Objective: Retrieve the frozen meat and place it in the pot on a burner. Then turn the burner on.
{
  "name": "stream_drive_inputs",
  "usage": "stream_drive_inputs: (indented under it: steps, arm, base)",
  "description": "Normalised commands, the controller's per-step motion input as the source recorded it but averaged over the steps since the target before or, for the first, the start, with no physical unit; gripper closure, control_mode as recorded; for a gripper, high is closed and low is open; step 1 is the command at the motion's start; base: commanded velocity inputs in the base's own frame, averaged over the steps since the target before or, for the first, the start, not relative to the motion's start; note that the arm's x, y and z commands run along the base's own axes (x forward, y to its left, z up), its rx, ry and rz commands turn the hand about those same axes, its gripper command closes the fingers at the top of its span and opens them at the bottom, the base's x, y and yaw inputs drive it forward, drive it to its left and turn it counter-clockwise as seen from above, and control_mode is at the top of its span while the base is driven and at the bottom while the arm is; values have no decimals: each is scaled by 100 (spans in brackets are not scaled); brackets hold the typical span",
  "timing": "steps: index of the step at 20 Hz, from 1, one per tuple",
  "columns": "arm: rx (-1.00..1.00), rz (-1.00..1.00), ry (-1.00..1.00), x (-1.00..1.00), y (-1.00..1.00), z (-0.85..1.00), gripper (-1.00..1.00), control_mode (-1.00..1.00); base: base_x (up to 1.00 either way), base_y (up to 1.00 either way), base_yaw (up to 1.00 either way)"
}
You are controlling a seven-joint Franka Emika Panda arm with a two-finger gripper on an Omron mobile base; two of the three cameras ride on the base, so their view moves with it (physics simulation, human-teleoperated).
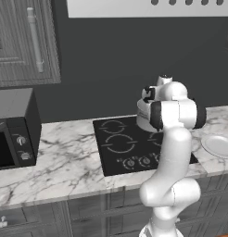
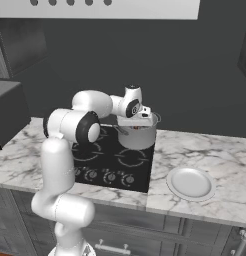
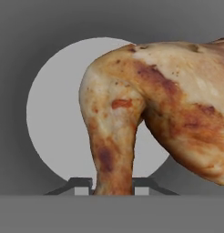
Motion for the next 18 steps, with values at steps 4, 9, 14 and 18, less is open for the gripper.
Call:
stream_drive_inputs:
  steps: [4, 9, 14, 18]
  arm:
    - [0, 0, 0, 6, 0, -1, -100, -100]
    - [0, 0, 0, 4, 0, 0, -100, -100]
    - [0, 0, 0, 1, 2, -2, -100, -100]
    - [0, 0, -2, 0, 4, 34, -100, -100]
  base:
    - [0, 0, 0]
    - [0, 0, 0]
    - [0, 0, 0]
    - [0, 0, 0]
